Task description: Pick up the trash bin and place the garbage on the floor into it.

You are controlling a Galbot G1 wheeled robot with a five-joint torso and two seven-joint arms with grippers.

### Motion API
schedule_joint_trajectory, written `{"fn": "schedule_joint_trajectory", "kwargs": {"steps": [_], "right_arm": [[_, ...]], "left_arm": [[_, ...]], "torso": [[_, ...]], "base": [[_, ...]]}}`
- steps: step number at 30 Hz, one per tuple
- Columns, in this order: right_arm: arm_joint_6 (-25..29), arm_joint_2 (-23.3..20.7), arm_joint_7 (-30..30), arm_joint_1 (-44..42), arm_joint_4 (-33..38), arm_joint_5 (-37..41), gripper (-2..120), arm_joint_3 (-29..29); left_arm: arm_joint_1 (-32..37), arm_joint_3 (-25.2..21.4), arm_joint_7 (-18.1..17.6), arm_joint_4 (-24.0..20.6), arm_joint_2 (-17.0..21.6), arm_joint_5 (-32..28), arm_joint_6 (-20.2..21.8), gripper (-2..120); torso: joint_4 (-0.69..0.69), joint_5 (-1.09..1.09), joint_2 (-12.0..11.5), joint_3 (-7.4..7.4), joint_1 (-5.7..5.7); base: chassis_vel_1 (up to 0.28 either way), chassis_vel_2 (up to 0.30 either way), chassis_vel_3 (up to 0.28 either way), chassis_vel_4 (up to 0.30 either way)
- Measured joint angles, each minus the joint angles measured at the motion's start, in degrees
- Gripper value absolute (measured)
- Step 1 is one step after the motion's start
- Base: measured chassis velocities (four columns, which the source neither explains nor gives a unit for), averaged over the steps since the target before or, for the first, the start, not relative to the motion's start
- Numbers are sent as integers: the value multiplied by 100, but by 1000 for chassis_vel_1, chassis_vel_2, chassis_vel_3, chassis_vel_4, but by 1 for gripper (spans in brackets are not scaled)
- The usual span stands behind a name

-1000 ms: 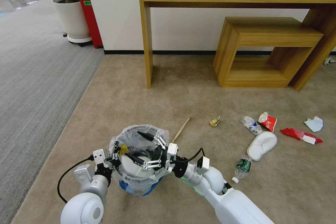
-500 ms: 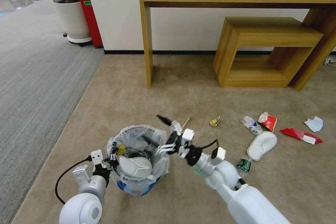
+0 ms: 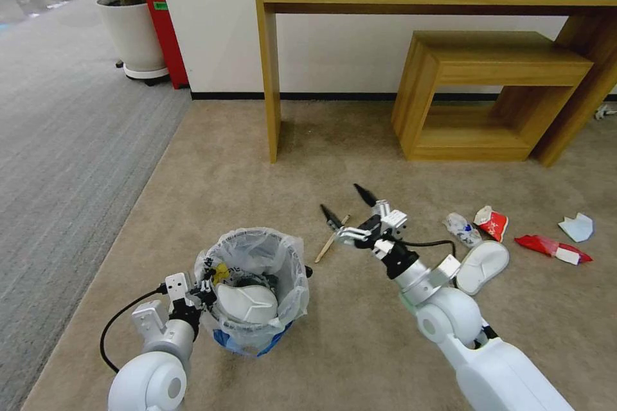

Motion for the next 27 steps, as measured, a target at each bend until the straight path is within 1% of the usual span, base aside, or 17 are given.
{"fn": "schedule_joint_trajectory", "kwargs": {"steps": [1,3,4,5,7,8,9,11,12,13,16,18,19,20,22,27], "right_arm": [[0,0,0,0,0,0,100,0],[-297,36,598,-131,127,-243,100,131],[-643,53,1105,-241,234,-389,100,214],[-643,53,1105,-241,234,-389,100,214],[-1311,77,1833,-451,362,-656,100,390],[-1530,90,2084,-521,372,-808,100,482],[-1530,90,2084,-521,372,-808,100,482],[-1812,96,2513,-640,359,-1037,100,619],[-1900,99,2647,-677,349,-1088,100,664],[-1900,99,2647,-677,349,-1088,100,664],[-2125,144,3122,-829,313,-1299,100,797],[-2125,144,3122,-829,313,-1299,100,797],[-2197,192,3290,-866,302,-1362,100,826],[-2197,192,3290,-866,302,-1362,100,826],[-2335,323,3624,-940,264,-1521,100,895],[-2506,477,3888,-1074,256,-1587,100,1055]], "left_arm": [[0,0,0,0,0,0,0,3],[0,-35,2,-2,9,-16,-11,3],[-1,-54,3,-2,15,-25,-25,3],[-1,-54,3,-2,15,-25,-25,3],[-5,-77,7,-2,30,-44,-48,3],[-8,-87,8,-2,35,-51,-52,3],[-8,-87,8,-2,35,-51,-52,3],[-19,-99,10,2,37,-64,-57,3],[-22,-102,10,4,37,-66,-59,3],[-22,-102,10,4,37,-66,-59,3],[-34,-112,11,10,34,-72,-69,3],[-34,-112,11,10,33,-72,-69,3],[-36,-118,14,11,31,-74,-72,3],[-36,-118,14,11,31,-74,-72,3],[-37,-156,20,10,33,-80,-80,3],[-36,-237,22,-23,64,-110,-90,3]], "torso": [[0,0,0,0,0],[0,0,0,0,0],[1,0,0,0,0],[1,0,0,0,0],[0,0,0,0,0],[-1,-1,0,0,0],[-1,-1,0,0,0],[0,0,0,0,-1],[-1,0,0,0,0],[-1,0,0,0,0],[-1,-1,0,0,0],[0,-1,0,0,0],[-1,-1,0,0,0],[-1,-1,0,0,0],[0,0,0,0,0],[0,-1,0,0,0]], "base": [[0,0,0,0],[0,0,0,0],[0,0,0,0],[0,0,0,0],[0,0,0,0],[0,0,0,0],[0,0,0,0],[0,0,0,0],[0,0,0,0],[0,0,0,0],[0,0,0,0],[0,0,0,0],[0,0,0,0],[0,0,0,0],[0,0,0,0],[0,0,0,0]]}}
